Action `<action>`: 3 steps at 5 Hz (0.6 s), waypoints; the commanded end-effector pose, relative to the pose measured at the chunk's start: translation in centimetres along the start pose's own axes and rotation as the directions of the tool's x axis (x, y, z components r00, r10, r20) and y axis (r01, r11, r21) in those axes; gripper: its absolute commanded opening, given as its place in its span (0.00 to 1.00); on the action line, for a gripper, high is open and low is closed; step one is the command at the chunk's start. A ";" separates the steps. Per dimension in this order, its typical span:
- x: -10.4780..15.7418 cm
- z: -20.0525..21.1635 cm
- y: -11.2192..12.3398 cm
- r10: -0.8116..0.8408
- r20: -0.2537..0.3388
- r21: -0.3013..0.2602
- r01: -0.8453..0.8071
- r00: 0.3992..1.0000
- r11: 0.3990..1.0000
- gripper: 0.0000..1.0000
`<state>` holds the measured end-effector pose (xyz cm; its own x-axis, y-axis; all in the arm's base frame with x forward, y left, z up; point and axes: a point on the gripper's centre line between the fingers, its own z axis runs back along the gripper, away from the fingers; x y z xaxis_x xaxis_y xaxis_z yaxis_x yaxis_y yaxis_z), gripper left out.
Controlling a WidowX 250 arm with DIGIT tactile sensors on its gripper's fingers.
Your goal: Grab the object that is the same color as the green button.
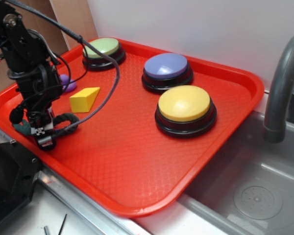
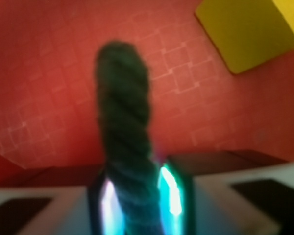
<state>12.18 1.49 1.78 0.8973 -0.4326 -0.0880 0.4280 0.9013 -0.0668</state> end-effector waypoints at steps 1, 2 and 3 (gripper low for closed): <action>2.8 2.2 -0.3 0.034 -0.064 0.005 -0.034 0.997 0.999 0.00; 5.4 6.9 -1.0 0.084 -0.085 0.017 -0.083 0.993 0.996 0.00; 6.2 10.9 -2.7 0.119 -0.097 0.044 -0.115 0.988 0.992 0.00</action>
<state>17.29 -3.00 11.17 0.9194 -0.3106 -0.2412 0.3157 0.9487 -0.0182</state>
